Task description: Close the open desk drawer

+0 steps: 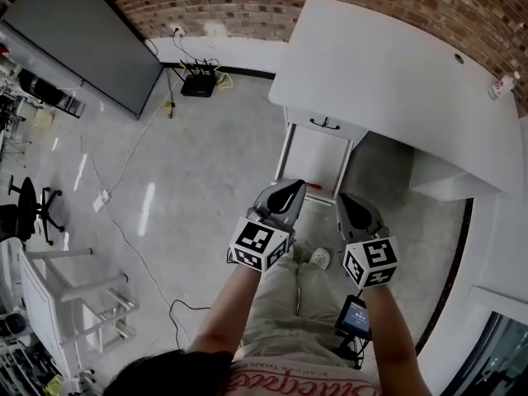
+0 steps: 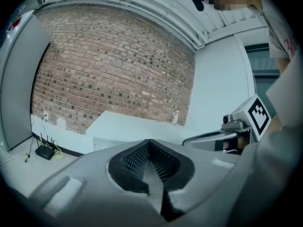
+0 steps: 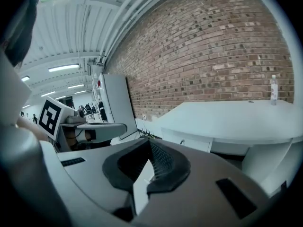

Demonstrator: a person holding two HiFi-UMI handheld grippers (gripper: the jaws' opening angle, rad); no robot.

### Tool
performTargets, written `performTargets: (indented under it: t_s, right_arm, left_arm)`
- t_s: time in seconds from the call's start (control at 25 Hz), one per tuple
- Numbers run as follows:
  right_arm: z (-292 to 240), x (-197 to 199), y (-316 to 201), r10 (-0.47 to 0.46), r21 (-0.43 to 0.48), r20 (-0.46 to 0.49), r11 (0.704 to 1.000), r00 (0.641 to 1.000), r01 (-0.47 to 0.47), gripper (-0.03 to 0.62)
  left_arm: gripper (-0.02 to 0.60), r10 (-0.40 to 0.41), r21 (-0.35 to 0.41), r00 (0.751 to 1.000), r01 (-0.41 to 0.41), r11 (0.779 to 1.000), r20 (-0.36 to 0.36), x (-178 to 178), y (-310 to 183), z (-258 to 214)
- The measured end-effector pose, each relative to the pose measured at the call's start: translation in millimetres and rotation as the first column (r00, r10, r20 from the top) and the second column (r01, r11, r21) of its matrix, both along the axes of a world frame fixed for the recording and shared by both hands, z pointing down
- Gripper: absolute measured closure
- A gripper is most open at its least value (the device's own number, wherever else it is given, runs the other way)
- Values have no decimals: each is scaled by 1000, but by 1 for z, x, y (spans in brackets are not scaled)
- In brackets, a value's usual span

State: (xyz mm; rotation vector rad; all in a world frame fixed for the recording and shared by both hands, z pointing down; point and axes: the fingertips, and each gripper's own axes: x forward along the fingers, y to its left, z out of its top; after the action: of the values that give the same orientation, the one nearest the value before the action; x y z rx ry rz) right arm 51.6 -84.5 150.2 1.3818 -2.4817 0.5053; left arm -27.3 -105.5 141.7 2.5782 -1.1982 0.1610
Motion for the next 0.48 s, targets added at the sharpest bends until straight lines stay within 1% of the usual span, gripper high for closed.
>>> performTargets:
  t_s: [0.16,0.28,0.48]
  right_arm:
    - [53,4,0,-2,-81,-51,997,999,-2,583]
    - [94,1,3,-4,-144,-66,990,998,-6,583]
    - [157,-6,0,0,-204,-81,979,997,-16,584]
  left_arm:
    - [575,-14,-52,1000,15,999,16,-5,-7,43]
    - [575,-17,-93,999,19,996,28,-12,-7,78]
    - [575,-4,-136,998,12,991,60,-17,-12,138]
